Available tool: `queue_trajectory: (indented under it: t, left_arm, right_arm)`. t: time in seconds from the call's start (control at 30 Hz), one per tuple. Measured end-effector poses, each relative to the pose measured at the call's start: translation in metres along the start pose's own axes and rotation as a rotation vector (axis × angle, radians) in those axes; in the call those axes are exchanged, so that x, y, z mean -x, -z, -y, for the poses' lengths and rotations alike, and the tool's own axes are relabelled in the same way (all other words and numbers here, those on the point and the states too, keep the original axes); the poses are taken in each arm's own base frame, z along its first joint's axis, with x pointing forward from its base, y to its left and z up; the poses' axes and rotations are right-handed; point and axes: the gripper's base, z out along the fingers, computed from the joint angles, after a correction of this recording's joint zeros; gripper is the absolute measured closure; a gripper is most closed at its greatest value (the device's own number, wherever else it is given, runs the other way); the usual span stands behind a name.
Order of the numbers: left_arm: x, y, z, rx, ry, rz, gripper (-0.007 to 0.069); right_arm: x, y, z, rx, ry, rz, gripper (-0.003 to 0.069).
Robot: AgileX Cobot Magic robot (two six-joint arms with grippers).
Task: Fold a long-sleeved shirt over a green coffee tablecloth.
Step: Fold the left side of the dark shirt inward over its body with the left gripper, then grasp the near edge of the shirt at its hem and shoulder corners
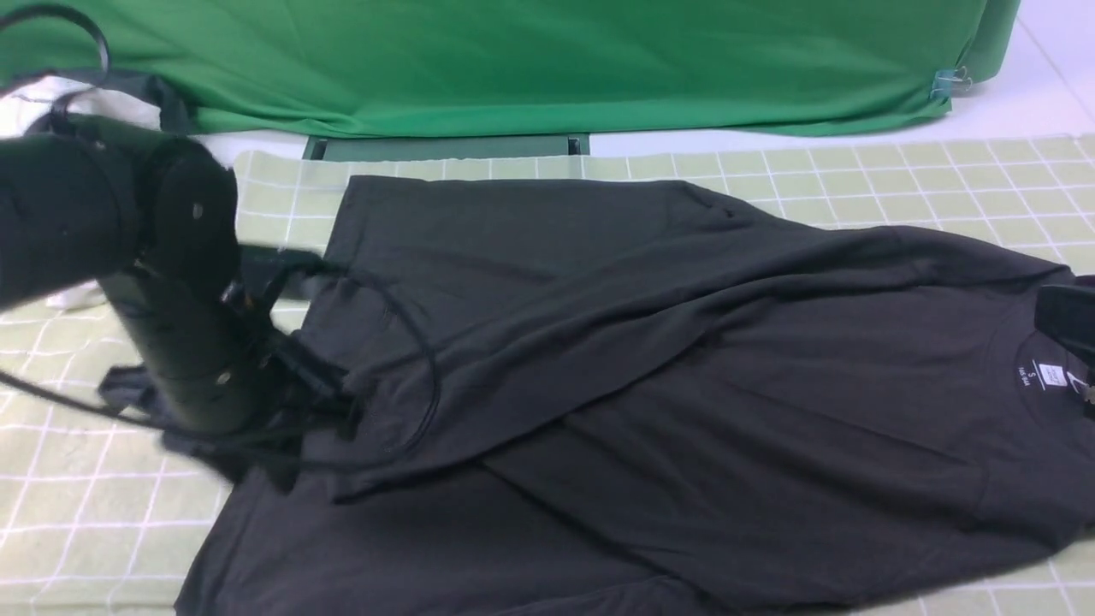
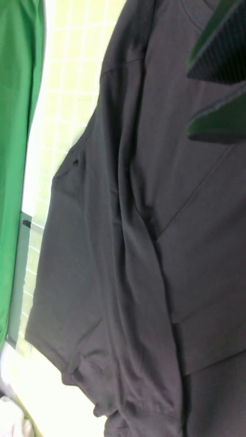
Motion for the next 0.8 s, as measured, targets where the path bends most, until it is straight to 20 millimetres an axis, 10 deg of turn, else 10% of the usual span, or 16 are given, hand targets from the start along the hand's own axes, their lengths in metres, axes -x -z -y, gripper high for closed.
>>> queue_trajectory:
  t: [0.23, 0.57, 0.8]
  left_arm:
    - [-0.033, -0.032, -0.007, 0.054, 0.049, -0.092, 0.0116]
    - [-0.052, -0.055, -0.007, 0.037, 0.123, -0.07, 0.0097]
    - [-0.049, -0.056, -0.005, 0.005, 0.135, -0.01, 0.0412]
  right_arm:
    - [-0.002, 0.0, 0.0, 0.004, -0.01, -0.023, 0.0466]
    - [0.0, 0.007, -0.002, 0.011, -0.014, -0.128, 0.0463]
    - [0.018, 0.009, -0.006, 0.033, 0.064, -0.393, 0.0492]
